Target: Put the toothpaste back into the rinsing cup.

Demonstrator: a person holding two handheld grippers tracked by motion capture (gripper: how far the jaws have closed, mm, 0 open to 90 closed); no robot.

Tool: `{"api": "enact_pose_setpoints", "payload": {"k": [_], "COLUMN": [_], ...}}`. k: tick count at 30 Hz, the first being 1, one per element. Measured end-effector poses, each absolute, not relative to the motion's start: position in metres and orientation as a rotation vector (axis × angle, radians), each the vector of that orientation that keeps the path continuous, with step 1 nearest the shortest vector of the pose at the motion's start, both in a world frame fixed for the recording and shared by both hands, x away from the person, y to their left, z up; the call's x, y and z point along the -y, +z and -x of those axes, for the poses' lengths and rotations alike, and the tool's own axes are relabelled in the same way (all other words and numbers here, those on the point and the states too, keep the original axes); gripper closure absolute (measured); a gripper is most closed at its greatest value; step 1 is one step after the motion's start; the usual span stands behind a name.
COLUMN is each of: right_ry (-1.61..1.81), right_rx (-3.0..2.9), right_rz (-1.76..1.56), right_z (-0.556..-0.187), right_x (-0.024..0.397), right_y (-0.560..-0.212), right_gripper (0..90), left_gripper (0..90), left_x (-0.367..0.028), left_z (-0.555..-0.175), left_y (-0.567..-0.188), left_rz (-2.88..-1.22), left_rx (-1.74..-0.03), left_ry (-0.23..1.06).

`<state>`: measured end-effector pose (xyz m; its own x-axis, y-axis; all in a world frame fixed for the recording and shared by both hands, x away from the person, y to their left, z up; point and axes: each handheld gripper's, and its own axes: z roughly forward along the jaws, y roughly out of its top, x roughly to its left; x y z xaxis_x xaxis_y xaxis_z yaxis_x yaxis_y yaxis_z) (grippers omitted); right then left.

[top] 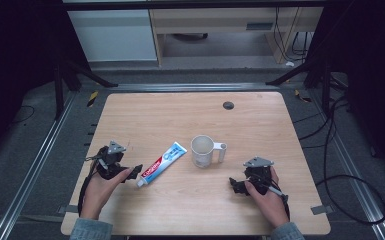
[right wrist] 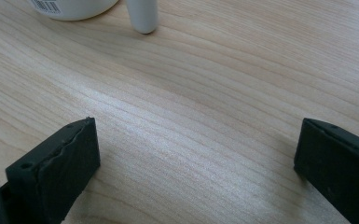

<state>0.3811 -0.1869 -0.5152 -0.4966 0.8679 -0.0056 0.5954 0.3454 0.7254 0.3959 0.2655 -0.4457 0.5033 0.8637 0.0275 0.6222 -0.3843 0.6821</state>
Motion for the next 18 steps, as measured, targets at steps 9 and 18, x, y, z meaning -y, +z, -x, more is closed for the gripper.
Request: {"api": "enact_pose_setpoints", "payload": {"k": [9, 18], "right_ry": [0.951, 0.95], "right_rx": [-2.222, -2.222], "right_rz": [-1.288, -1.288], "right_z": [-0.381, -0.381], "right_x": [0.187, 0.187], "right_y": [-0.515, -0.515], "right_gripper": [0.4, 0.4], "left_gripper": [5.1, 7.2], "left_x": [-0.243, -0.224], "left_z": [-0.394, -0.397], "left_y": [-0.444, -0.442], "left_rz": [-2.215, -2.291], "left_rx": [-1.145, -1.102], "left_ry": [0.481, 0.456]}}
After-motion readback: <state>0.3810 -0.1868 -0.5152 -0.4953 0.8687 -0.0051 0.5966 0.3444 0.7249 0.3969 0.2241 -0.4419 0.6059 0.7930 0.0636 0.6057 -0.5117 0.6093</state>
